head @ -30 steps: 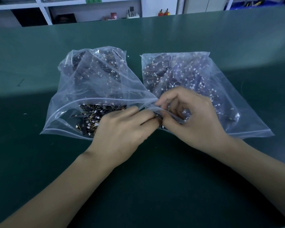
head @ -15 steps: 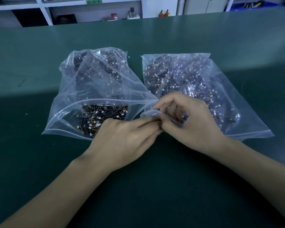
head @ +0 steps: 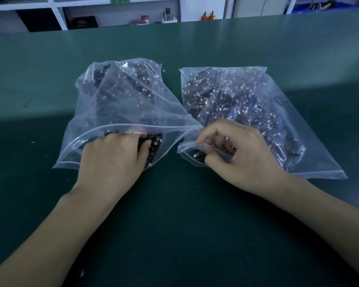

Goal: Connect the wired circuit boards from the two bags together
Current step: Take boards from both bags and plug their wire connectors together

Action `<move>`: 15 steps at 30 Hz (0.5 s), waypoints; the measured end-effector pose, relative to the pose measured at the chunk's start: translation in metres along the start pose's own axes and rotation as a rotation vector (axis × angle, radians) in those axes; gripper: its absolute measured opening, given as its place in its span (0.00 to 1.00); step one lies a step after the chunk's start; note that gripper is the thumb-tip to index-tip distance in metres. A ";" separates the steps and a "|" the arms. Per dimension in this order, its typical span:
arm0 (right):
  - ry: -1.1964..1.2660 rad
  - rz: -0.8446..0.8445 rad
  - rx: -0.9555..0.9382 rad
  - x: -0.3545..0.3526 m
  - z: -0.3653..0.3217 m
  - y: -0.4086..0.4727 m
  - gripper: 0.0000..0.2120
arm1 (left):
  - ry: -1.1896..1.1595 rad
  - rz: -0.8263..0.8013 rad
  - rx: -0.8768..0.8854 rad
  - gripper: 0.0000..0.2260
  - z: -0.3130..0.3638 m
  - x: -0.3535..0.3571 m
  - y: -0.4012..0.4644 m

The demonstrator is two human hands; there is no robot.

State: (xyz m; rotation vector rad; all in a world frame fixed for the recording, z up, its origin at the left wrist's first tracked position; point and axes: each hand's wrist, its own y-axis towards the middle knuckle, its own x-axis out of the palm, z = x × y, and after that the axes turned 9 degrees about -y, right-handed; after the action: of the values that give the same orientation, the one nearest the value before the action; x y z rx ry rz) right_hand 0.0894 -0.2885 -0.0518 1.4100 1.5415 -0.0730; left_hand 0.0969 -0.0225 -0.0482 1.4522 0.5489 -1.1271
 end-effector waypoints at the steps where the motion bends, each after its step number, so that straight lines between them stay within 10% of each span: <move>1: -0.004 -0.005 0.000 0.000 0.000 0.000 0.13 | 0.008 -0.013 -0.010 0.07 -0.001 0.000 0.000; 15: -0.009 -0.033 0.062 -0.002 -0.005 -0.001 0.04 | -0.238 0.163 0.084 0.05 0.020 -0.017 0.001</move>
State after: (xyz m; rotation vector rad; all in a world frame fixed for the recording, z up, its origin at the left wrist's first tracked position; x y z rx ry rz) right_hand 0.0849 -0.2872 -0.0487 1.4307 1.5673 -0.1474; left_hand 0.0838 -0.0372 -0.0310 1.3834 0.2154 -1.1834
